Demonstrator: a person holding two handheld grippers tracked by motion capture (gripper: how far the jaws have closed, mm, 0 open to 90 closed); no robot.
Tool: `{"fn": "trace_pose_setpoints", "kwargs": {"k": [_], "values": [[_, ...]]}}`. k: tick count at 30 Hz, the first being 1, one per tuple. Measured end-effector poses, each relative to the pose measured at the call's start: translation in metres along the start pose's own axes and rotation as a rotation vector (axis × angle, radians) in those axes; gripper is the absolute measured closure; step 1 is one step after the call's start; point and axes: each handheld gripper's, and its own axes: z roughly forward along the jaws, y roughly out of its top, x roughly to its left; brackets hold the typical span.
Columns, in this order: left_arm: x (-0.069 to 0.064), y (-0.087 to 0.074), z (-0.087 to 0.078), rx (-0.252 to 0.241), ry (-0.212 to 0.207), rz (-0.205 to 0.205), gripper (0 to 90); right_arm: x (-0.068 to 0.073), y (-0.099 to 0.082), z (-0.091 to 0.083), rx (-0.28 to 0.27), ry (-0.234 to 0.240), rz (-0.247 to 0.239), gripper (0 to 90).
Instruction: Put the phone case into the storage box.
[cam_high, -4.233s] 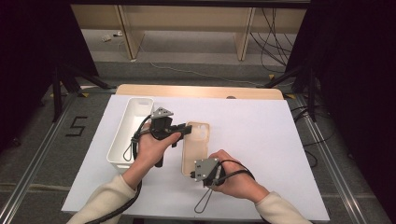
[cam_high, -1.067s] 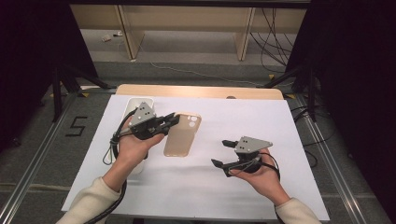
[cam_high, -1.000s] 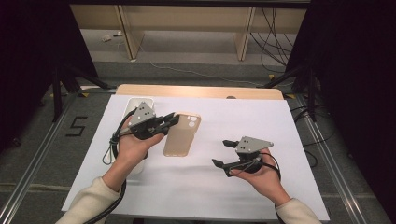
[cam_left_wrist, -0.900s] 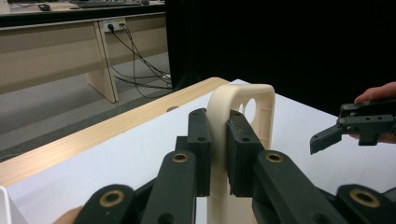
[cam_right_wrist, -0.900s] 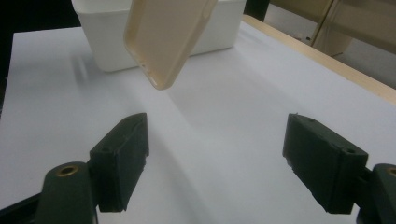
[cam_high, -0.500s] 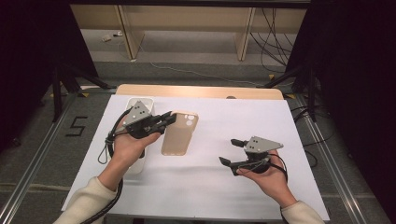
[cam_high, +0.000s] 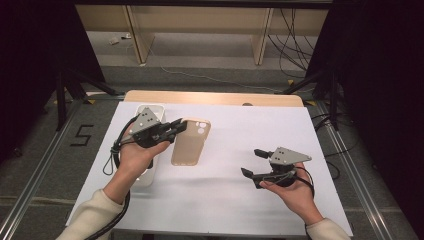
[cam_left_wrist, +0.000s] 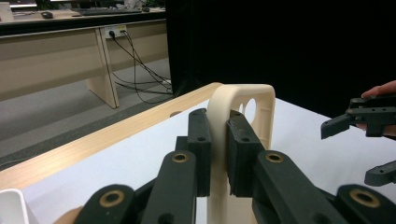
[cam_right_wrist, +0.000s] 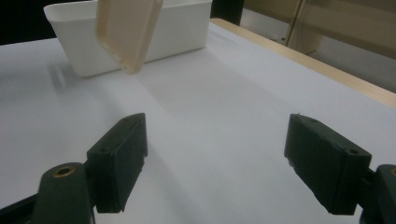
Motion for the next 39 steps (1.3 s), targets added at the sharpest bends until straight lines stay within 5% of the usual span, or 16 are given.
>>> {"fn": "trace_pose_setpoints", "kwargs": {"k": [39], "values": [[0.015,0.012,-0.012,-0.03,0.032,0.008,81.5,-0.005,-0.014,-0.019,-0.005,-0.029,0.037,22.1]]}}
